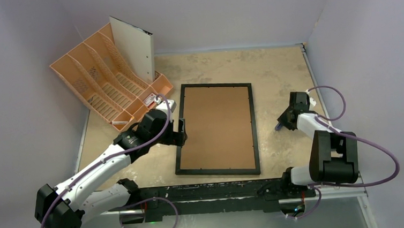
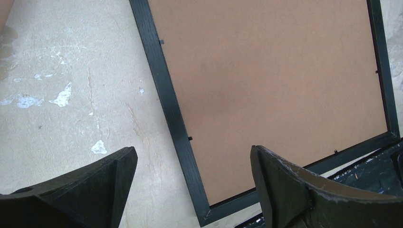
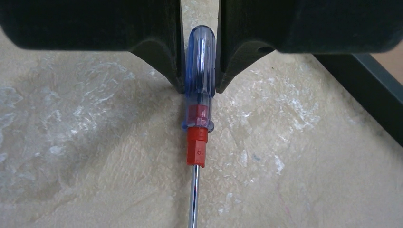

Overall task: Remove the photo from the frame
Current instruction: Pick up the screwdriver from the center of the board.

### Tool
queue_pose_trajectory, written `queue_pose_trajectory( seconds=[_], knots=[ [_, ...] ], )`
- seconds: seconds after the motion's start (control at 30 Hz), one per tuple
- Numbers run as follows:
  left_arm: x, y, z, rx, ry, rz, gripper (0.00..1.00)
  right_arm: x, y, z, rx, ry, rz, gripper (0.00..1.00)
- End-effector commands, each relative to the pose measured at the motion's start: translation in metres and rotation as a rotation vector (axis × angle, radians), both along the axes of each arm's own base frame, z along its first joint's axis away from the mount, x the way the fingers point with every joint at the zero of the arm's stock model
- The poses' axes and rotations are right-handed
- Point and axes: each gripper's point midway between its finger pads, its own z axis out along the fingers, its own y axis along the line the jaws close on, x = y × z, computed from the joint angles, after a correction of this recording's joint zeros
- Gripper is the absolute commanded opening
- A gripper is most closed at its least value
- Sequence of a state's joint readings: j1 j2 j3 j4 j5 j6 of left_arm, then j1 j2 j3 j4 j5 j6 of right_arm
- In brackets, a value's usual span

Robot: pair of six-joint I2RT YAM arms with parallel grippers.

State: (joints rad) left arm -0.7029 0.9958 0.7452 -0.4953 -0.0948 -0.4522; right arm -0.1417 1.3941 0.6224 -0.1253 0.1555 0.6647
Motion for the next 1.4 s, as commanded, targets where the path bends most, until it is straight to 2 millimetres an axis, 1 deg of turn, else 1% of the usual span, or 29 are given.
queue_pose_trajectory(
  seconds=[0.0, 0.03, 0.07, 0.13, 0.23, 0.27, 0.37, 0.47, 0.57, 0.63, 0.77, 0.87, 0.9, 0.93, 1.03, 1.1, 1.17, 1.23, 1.37],
  knots=[
    [0.004, -0.002, 0.007, -0.012, -0.025, 0.009, 0.94, -0.031, 0.023, -0.024, 0.088, 0.097, 0.088, 0.06],
    [0.004, -0.002, 0.008, -0.015, -0.027, 0.008, 0.94, -0.031, 0.025, -0.021, 0.092, 0.088, 0.106, 0.02],
    [0.004, -0.002, 0.008, -0.017, -0.029, 0.009, 0.94, -0.029, 0.027, -0.017, 0.096, 0.077, 0.127, 0.0],
    [0.002, -0.001, 0.008, -0.015, -0.028, 0.008, 0.94, -0.027, 0.029, -0.006, 0.092, 0.039, 0.165, 0.0],
    [0.0, 0.0, 0.007, -0.02, -0.024, 0.008, 0.95, -0.022, 0.043, 0.018, 0.131, -0.055, 0.236, 0.0],
    [0.0, -0.001, 0.007, -0.026, -0.024, 0.008, 0.95, -0.019, 0.049, 0.031, 0.15, -0.109, 0.268, 0.0],
    [-0.003, -0.004, 0.005, -0.038, -0.008, -0.004, 0.95, -0.016, 0.068, 0.059, 0.21, -0.213, 0.346, 0.0],
    [-0.007, -0.006, 0.003, -0.057, 0.009, -0.011, 0.95, -0.018, 0.099, 0.088, 0.332, -0.332, 0.488, 0.0],
    [-0.007, -0.012, 0.008, -0.107, -0.001, -0.015, 0.95, -0.027, 0.125, 0.11, 0.438, -0.428, 0.603, 0.0],
    [-0.007, -0.017, 0.015, -0.143, -0.01, -0.02, 0.96, -0.034, 0.139, 0.124, 0.486, -0.496, 0.669, 0.0],
    [-0.006, -0.031, 0.031, -0.206, -0.025, -0.062, 0.97, -0.051, 0.161, 0.149, 0.489, -0.585, 0.822, 0.0],
    [-0.004, -0.04, 0.046, -0.241, -0.051, -0.109, 0.99, -0.07, 0.181, 0.169, 0.507, -0.644, 0.968, 0.0],
    [-0.004, -0.044, 0.051, -0.255, -0.056, -0.136, 1.0, -0.082, 0.193, 0.174, 0.557, -0.638, 1.041, 0.0],
    [-0.003, -0.047, 0.056, -0.269, -0.061, -0.159, 1.0, -0.092, 0.2, 0.176, 0.587, -0.621, 1.095, 0.0],
    [0.003, -0.051, 0.069, -0.327, -0.076, -0.202, 1.0, -0.105, 0.213, 0.176, 0.604, -0.605, 1.184, 0.0],
    [0.007, -0.052, 0.078, -0.384, -0.088, -0.235, 1.0, -0.117, 0.227, 0.183, 0.679, -0.627, 1.263, 0.0],
    [0.01, -0.055, 0.089, -0.45, -0.11, -0.296, 1.0, -0.127, 0.237, 0.183, 0.732, -0.602, 1.302, 0.0],
    [0.008, -0.06, 0.1, -0.485, -0.14, -0.382, 1.0, -0.135, 0.244, 0.18, 0.724, -0.582, 1.365, 0.0],
    [-0.002, -0.075, 0.109, -0.526, -0.155, -0.561, 1.0, -0.152, 0.26, 0.185, 0.782, -0.545, 1.459, 0.0]
  ],
)
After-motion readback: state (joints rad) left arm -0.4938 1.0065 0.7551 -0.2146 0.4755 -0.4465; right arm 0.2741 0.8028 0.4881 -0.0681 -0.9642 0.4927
